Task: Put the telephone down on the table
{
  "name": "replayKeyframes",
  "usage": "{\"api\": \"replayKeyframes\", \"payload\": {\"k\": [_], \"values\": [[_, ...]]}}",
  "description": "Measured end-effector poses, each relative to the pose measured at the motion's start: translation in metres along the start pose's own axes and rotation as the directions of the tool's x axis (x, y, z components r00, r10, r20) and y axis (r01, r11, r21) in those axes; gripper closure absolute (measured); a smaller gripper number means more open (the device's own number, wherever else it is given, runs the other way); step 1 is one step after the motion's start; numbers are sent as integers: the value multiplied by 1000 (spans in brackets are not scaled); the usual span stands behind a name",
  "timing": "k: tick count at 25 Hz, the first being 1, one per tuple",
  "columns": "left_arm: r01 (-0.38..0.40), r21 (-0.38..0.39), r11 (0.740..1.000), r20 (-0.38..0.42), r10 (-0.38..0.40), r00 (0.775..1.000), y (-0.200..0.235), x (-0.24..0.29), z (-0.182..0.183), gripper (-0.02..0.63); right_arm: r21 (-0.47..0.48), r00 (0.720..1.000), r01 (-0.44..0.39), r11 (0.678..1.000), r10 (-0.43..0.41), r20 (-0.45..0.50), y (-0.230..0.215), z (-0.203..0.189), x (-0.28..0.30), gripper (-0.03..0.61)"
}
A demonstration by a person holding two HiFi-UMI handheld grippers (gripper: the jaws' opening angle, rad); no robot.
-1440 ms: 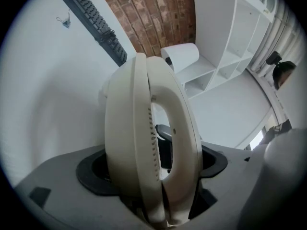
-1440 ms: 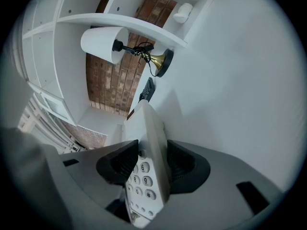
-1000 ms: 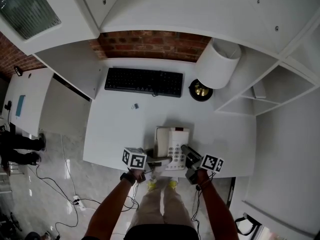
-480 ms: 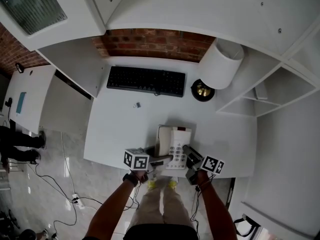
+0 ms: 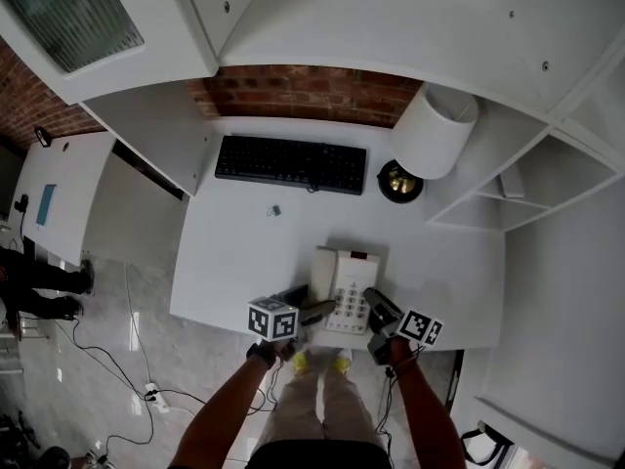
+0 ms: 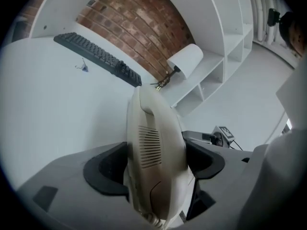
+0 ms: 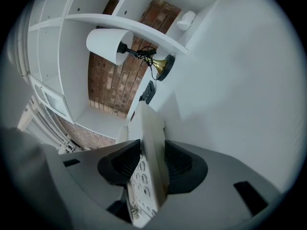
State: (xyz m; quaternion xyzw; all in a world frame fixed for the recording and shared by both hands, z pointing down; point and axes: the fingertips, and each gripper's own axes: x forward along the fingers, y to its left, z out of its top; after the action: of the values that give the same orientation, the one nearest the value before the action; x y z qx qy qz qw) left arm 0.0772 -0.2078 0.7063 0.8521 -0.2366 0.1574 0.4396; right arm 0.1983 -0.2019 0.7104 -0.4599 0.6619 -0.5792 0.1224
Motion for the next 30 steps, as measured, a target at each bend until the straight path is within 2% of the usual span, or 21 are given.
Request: {"api": "replayKeyframes", "payload": {"k": [6, 14, 18, 24, 30], "values": [[0, -59, 998, -45, -2, 999, 0, 3, -5, 216, -13, 1000, -5, 1000, 5, -16, 2, -1, 1, 423], [-21, -124, 992, 0, 22, 1000, 2, -2, -7, 218, -122, 996, 7, 992, -17, -84, 6, 3, 9, 428], [-21, -122, 992, -4, 21, 1000, 3, -4, -8, 218, -172, 994, 29, 985, -46, -95, 8, 1, 10, 437], [29, -108, 994, -54, -35, 998, 1, -3, -10, 218, -175, 996, 41, 984, -54, -68, 7, 2, 7, 436], [10, -59, 998, -58, -13, 998, 3, -3, -7, 216, -253, 993, 95, 963, -109, -39, 10, 1, 7, 445]]}}
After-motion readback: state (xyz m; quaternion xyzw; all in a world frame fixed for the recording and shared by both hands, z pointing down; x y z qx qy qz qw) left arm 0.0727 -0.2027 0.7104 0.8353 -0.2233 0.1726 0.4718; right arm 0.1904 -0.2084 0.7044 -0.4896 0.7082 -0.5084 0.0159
